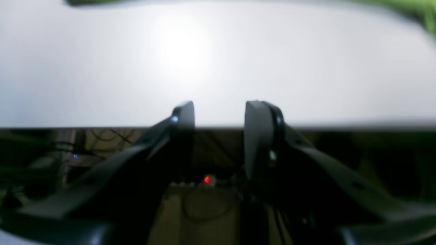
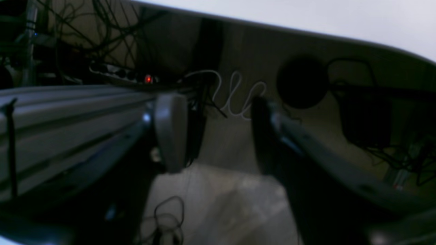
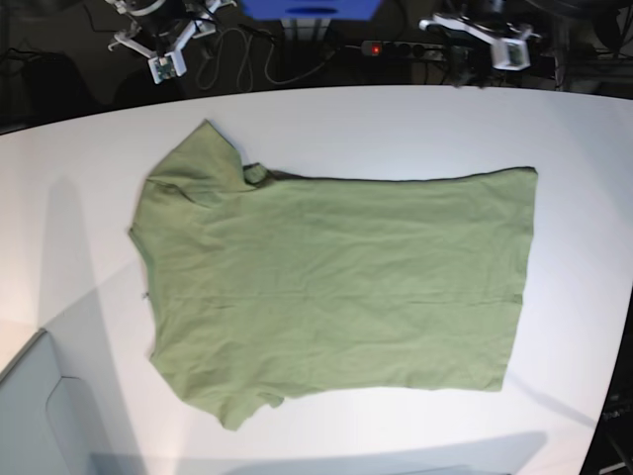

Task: Fold the T-shirt properly
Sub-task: 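Lower the left gripper and pinch the shirt's shoulder corner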

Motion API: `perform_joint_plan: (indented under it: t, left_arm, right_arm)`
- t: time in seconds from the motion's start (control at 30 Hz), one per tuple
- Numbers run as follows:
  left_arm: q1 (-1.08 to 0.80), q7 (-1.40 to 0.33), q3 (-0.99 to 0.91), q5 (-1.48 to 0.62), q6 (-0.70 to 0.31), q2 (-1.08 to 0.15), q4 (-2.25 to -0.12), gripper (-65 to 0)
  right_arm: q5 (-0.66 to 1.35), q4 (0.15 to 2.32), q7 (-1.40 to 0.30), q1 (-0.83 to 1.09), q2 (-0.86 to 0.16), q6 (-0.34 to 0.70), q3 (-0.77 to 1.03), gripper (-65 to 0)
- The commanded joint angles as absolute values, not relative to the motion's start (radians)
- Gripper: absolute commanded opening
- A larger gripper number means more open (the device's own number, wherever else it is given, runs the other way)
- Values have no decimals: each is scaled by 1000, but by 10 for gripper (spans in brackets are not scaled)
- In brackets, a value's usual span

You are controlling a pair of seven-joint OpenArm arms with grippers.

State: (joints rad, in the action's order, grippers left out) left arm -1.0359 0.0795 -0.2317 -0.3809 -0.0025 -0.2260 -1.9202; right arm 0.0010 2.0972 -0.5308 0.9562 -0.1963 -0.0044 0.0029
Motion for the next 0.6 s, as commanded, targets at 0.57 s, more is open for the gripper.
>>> perform_joint_plan:
  t: [0.57]
  left_arm:
    - [-466, -458, -662, -659, -4, -239, -1695, -406]
  right_arm:
    - [4, 2112, -524, 891, -196, 1, 2, -310]
